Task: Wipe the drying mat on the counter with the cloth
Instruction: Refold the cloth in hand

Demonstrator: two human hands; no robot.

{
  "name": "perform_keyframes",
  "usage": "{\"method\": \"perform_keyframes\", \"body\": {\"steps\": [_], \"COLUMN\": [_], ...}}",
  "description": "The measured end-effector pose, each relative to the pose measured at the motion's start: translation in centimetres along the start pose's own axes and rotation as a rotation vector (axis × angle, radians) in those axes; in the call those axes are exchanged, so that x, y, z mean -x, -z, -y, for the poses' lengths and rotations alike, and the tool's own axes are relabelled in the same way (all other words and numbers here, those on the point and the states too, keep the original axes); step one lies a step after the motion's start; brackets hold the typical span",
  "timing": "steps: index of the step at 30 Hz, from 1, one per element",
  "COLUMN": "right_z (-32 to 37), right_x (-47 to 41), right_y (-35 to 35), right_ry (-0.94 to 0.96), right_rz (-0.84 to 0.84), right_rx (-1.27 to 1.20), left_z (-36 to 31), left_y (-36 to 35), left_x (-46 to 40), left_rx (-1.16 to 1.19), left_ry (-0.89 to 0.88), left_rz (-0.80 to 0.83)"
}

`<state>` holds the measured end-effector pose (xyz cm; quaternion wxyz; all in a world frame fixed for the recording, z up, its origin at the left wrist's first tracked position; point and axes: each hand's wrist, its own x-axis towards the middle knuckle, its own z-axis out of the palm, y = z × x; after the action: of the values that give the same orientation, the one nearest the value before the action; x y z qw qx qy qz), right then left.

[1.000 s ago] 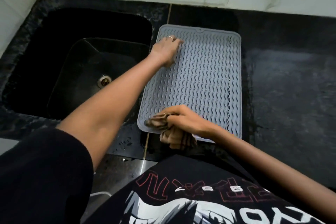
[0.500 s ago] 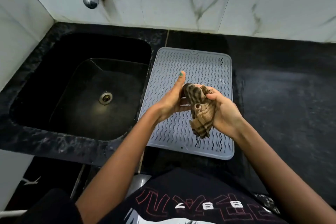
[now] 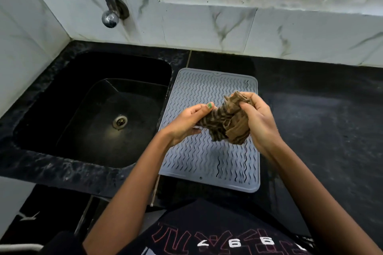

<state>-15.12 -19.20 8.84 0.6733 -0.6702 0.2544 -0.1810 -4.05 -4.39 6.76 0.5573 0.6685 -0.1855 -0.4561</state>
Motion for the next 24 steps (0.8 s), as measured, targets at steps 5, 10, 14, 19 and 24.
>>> {"method": "perform_keyframes", "body": {"steps": [5, 10, 14, 19, 24], "right_z": [1.0, 1.7, 2.5, 3.1, 2.0], "right_x": [-0.2, 0.0, 0.0, -0.5, -1.1], "right_y": [0.8, 1.3, 1.7, 2.6, 3.4], "right_ry": [0.038, -0.093, -0.228, -0.328, -0.355], "right_rz": [-0.028, 0.020, 0.120, 0.208, 0.245], "right_rx": [0.069, -0.060, -0.221, -0.327, -0.479], "left_z": [-0.6, -1.2, -1.8, -2.0, -1.7], "left_y": [0.5, 1.1, 1.4, 1.2, 0.9], "left_x": [0.7, 0.8, 1.0, 0.9, 0.5], "left_rx": [-0.264, -0.366, -0.376, -0.268, 0.002], "left_ry": [0.023, 0.000, -0.003, -0.012, -0.018], "left_rz": [0.184, 0.204, 0.164, 0.023, -0.066]}}
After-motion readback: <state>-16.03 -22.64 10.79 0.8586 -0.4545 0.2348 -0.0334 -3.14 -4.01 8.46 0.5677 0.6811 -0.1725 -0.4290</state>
